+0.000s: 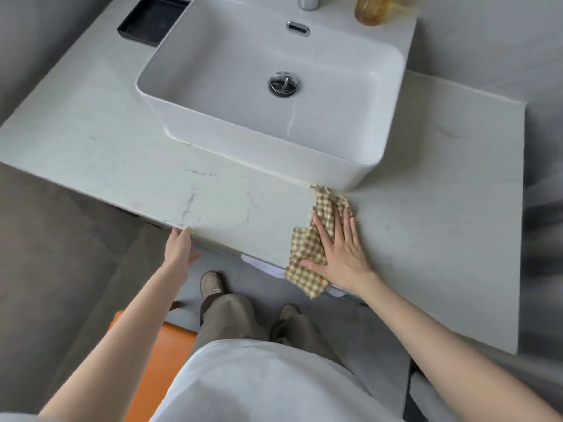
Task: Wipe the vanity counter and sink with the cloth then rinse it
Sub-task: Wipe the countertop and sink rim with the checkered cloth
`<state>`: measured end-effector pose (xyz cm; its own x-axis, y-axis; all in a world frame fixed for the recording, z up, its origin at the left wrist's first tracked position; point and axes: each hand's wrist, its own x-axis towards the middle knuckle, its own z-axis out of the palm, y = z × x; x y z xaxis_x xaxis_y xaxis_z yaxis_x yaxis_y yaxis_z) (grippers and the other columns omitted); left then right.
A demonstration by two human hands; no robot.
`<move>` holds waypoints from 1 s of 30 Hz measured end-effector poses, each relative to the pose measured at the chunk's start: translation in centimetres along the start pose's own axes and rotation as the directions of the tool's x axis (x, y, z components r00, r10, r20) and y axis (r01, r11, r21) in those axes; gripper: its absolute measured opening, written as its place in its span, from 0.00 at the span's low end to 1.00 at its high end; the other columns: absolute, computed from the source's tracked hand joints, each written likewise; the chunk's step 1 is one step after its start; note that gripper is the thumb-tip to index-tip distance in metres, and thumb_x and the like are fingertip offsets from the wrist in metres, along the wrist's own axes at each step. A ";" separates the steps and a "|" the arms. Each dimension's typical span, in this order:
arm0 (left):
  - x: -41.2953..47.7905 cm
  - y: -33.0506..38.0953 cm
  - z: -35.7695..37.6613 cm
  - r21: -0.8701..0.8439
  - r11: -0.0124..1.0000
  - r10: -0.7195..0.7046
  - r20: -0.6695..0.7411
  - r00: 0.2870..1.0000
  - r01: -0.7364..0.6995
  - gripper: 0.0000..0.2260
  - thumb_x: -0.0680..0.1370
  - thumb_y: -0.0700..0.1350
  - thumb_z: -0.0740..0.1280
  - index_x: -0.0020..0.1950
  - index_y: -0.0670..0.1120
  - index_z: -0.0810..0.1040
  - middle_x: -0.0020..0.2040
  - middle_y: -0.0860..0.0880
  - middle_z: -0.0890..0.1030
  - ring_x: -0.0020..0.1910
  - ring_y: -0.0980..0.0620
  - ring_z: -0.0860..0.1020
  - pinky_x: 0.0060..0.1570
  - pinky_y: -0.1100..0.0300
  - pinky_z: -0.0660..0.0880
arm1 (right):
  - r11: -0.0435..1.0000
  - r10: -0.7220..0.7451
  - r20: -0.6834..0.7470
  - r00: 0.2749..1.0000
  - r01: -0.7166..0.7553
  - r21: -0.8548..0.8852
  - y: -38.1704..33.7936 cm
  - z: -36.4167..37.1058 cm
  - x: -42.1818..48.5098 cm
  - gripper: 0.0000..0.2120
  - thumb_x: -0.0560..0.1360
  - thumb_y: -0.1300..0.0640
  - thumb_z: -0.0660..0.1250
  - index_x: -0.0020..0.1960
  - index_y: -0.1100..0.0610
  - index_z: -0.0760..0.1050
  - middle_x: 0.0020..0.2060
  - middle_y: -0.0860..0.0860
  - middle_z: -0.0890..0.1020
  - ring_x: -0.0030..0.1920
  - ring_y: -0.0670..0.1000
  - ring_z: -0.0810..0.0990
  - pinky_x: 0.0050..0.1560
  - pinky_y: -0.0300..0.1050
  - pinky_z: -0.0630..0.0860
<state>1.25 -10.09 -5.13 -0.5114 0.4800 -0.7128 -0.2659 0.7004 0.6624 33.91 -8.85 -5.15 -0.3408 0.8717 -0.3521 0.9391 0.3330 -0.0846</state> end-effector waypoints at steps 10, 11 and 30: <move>3.5 4.8 -6.8 -0.129 0.992 -0.012 -0.052 0.999 0.005 0.20 0.81 0.47 0.60 0.72 0.46 0.65 0.70 0.48 0.70 0.63 0.45 0.73 0.60 0.50 0.74 | 0.986 -0.165 0.027 0.986 0.166 -0.029 -12.0 -2.5 9.6 0.55 0.66 0.21 0.45 0.74 0.56 0.26 0.72 0.68 0.32 0.71 0.68 0.27 0.72 0.61 0.31; 4.2 5.4 -7.8 -0.148 0.989 -0.014 -0.046 0.999 0.007 0.19 0.81 0.48 0.60 0.71 0.46 0.66 0.69 0.48 0.71 0.63 0.45 0.74 0.60 0.50 0.74 | 0.982 -0.184 0.028 0.982 0.185 -0.032 -13.5 -2.9 10.8 0.55 0.66 0.21 0.45 0.74 0.56 0.25 0.72 0.68 0.32 0.71 0.68 0.27 0.72 0.62 0.31; 19.3 18.1 -26.8 0.013 0.999 -0.044 0.179 0.983 0.042 0.19 0.81 0.52 0.56 0.66 0.43 0.73 0.63 0.47 0.78 0.60 0.49 0.76 0.61 0.52 0.72 | 0.974 -0.228 0.024 0.973 0.228 -0.011 -45.8 -8.0 32.8 0.57 0.64 0.20 0.46 0.75 0.57 0.28 0.70 0.65 0.28 0.72 0.67 0.28 0.73 0.61 0.32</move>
<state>-35.36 -2.25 -0.72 -0.3450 0.5354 -0.7709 -0.2763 0.7270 0.6286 -20.63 7.36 -5.32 -0.5445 0.7641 -0.3461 0.8362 0.5269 -0.1521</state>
